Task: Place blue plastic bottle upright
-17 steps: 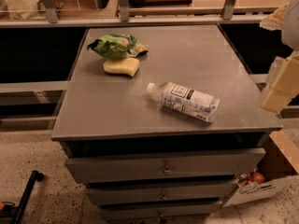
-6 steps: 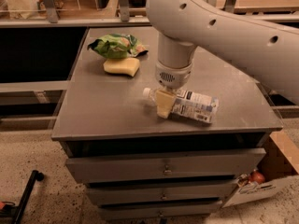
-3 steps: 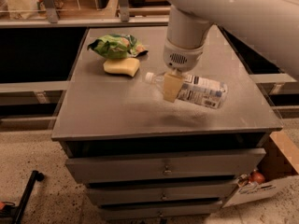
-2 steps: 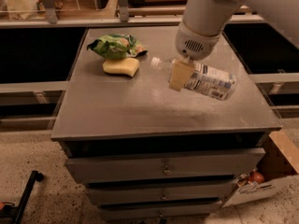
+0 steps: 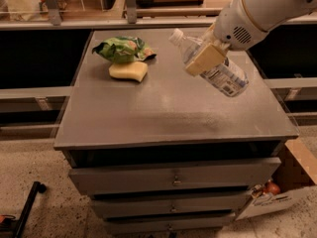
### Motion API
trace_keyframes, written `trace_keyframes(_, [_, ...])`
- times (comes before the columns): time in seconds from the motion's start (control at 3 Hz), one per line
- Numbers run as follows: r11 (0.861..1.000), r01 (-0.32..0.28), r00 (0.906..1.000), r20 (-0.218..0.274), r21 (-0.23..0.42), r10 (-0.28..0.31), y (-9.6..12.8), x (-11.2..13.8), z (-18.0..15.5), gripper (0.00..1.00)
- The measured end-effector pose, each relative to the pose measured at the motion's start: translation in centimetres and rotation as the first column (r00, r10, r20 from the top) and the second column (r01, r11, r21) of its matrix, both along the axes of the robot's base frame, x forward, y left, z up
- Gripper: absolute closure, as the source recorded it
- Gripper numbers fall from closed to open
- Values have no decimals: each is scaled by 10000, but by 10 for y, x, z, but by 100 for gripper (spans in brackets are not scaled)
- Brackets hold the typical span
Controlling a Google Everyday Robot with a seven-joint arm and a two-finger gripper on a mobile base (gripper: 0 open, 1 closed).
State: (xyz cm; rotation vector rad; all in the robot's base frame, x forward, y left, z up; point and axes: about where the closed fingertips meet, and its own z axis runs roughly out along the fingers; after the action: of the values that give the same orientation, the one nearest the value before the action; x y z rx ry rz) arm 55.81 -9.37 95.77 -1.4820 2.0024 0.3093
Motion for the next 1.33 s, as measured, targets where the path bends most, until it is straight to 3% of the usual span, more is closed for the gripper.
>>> trace_keyframes(0.33, [9710,-368,9991,275,2363,312,-4,7,11,100])
trace_keyframes(0.67, [8845,-683,9975,134,4615,700,-3,6,14,100])
trace_keyframes(1.0, [7595,-791,9952,65,6457,981,-2,-3,22,100])
trace_keyframes(1.33, [6618,-1184,9917,540,7403,1171,-3,-11,27,100])
